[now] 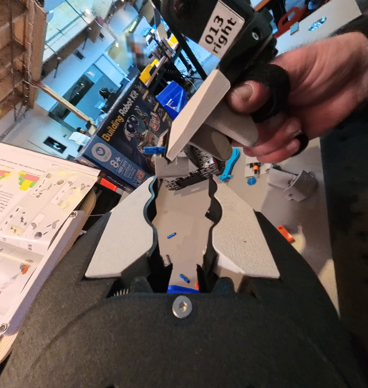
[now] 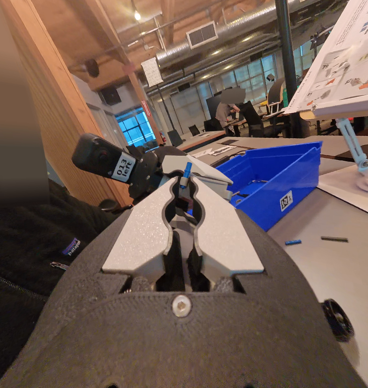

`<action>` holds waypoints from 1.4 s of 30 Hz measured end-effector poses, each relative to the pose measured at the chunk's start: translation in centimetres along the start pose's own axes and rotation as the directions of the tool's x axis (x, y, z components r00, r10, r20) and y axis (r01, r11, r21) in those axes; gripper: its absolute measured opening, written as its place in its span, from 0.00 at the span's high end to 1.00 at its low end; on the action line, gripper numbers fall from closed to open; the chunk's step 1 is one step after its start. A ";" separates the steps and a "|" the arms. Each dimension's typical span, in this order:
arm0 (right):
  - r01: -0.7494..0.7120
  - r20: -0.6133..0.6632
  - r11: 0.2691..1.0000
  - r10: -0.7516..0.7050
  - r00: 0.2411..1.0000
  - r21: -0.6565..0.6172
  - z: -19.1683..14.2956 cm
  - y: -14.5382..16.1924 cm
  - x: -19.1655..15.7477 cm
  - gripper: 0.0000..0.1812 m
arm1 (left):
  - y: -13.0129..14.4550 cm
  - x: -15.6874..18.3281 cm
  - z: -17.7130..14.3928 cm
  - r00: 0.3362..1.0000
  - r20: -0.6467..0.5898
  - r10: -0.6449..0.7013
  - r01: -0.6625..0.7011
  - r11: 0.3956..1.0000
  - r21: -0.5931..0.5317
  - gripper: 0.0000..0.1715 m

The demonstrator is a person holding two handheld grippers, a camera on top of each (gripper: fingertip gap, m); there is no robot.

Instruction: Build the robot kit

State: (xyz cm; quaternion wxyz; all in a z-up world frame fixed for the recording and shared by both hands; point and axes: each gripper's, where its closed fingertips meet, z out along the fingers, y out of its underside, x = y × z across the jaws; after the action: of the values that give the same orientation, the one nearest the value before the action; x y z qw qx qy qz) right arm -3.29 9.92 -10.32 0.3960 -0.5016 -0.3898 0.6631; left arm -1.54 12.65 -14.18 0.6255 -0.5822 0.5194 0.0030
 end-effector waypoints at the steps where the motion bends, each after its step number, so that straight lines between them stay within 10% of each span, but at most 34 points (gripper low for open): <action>1: -0.014 0.016 1.000 0.014 1.000 0.009 0.3 -0.1 -0.1 0.96 | 0.0 -0.3 -0.1 1.000 0.014 -0.008 0.008 1.000 0.018 0.75; 30: -0.051 0.126 0.999 0.050 0.991 0.010 2.6 -2.3 -0.5 0.95 | -1.4 -4.2 -3.5 0.936 -0.072 -0.345 0.350 0.886 0.303 0.88; 42: 0.193 0.065 0.976 -0.187 0.980 -0.100 3.8 -3.2 -0.8 0.86 | -2.6 -5.0 -5.1 0.799 -0.317 -0.512 0.602 0.690 0.402 0.88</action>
State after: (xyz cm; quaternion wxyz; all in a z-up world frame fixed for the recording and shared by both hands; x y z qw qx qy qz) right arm -6.45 9.92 -6.36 0.4195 -0.4637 -0.4812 0.6144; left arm -5.55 11.09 -7.94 0.6716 -0.5348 0.3553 -0.3697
